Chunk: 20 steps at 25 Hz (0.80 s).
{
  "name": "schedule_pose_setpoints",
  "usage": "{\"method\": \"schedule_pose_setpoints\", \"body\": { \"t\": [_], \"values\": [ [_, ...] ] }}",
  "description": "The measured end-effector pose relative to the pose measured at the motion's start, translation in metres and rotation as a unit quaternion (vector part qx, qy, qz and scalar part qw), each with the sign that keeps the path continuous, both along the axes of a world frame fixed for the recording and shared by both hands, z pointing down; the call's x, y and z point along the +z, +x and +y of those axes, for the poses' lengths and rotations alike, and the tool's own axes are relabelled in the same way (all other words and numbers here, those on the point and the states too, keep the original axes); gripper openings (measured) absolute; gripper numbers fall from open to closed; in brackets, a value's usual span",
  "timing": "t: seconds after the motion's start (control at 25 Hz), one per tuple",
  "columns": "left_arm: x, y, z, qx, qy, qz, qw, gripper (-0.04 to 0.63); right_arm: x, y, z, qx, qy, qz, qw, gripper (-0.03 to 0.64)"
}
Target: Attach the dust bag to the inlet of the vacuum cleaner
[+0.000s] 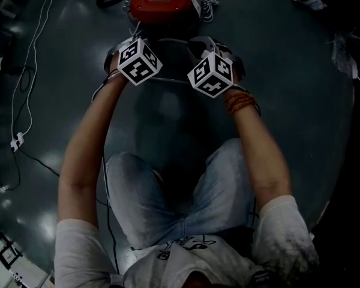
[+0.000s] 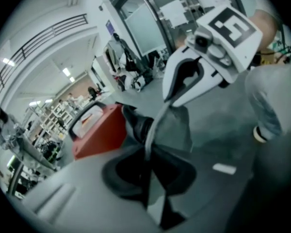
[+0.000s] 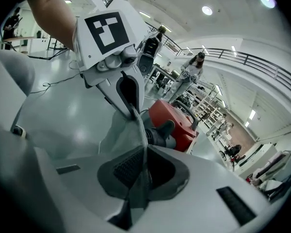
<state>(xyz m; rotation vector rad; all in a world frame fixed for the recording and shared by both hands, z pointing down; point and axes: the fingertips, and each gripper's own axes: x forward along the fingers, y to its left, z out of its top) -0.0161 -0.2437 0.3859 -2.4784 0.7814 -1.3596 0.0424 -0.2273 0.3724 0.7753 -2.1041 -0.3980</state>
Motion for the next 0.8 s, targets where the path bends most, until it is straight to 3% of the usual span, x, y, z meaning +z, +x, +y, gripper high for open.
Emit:
{"method": "schedule_pose_setpoints", "body": {
  "t": [0.2,0.52,0.8],
  "values": [
    [0.004,-0.001,0.003,-0.013,0.011,0.022,0.9996,0.044,-0.002,-0.001,0.000,-0.003,0.026,0.008,1.000,0.029],
    [-0.009,0.006,0.000,0.004,0.059,-0.008,0.9982,0.040,0.005,0.008,0.002,0.026,0.020,-0.024,0.999,0.029],
    [-0.003,0.001,0.000,-0.022,0.045,0.019,0.9986,0.043,-0.001,0.004,-0.004,0.030,0.037,-0.017,0.999,0.029]
  ]
}}
